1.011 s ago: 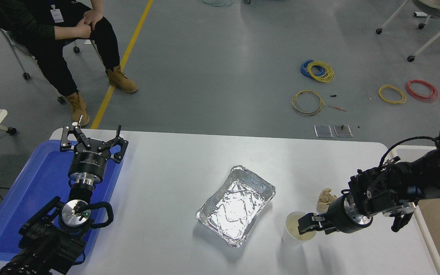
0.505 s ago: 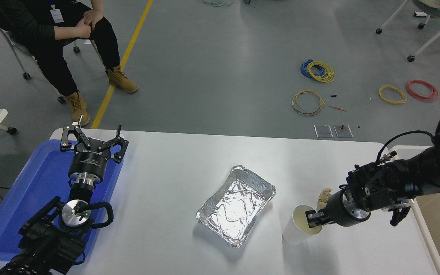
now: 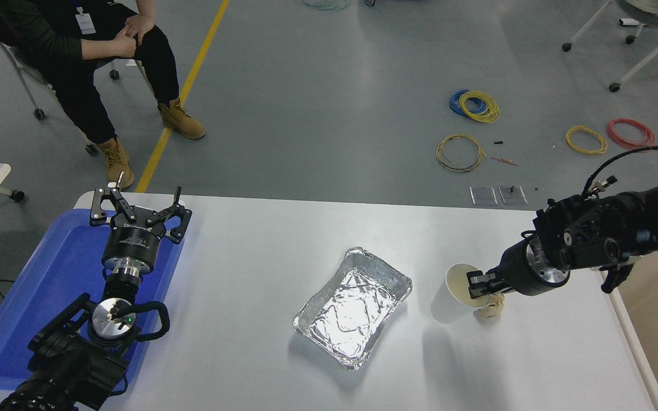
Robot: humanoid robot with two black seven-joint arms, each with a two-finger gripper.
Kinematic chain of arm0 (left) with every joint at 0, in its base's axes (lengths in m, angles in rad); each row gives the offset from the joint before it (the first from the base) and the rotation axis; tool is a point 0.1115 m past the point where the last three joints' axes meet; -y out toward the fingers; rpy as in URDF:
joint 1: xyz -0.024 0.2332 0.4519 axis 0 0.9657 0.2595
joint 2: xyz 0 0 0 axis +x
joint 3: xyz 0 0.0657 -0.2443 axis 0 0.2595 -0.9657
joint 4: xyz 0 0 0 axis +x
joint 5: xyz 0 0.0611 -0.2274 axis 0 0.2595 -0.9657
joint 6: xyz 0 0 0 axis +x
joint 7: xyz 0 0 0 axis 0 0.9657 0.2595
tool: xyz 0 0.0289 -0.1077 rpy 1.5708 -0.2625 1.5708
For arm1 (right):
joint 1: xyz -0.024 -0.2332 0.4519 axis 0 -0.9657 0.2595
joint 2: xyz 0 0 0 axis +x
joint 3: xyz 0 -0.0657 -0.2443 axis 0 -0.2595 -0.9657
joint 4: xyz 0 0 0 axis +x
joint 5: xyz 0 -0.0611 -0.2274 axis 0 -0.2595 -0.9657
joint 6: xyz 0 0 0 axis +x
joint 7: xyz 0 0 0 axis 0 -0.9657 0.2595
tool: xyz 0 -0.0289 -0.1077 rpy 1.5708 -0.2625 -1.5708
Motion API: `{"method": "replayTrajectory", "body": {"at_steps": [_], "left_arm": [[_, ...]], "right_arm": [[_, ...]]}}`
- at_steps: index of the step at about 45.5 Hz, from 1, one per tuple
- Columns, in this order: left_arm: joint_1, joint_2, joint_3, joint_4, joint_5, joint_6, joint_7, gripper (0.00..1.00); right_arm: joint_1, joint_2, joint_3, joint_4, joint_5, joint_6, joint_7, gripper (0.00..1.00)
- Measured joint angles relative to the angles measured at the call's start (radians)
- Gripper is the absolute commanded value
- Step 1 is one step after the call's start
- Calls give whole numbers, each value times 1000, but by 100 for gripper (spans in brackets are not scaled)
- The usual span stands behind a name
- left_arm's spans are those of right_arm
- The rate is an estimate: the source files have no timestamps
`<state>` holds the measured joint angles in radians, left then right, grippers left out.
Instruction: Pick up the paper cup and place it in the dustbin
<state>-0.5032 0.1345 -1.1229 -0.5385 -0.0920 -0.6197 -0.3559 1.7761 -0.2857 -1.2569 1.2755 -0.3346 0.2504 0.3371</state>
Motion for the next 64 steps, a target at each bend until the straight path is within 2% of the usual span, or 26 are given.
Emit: {"method": "replayTrajectory", "body": {"at_steps": [22, 44, 54, 64], "left_arm": [[0, 0, 0, 0, 0, 0, 0, 100], [0, 0, 0, 0, 0, 0, 0, 100], [0, 0, 0, 0, 0, 0, 0, 100], [0, 0, 0, 0, 0, 0, 0, 100]], "right_arm": [[322, -101, 74, 15, -99, 215, -1, 0], [424, -130, 101, 13, -143, 278, -1, 0], [367, -150, 101, -94, -139, 283, -1, 0], [206, -193, 99, -315, -133, 282, -2, 0]]}}
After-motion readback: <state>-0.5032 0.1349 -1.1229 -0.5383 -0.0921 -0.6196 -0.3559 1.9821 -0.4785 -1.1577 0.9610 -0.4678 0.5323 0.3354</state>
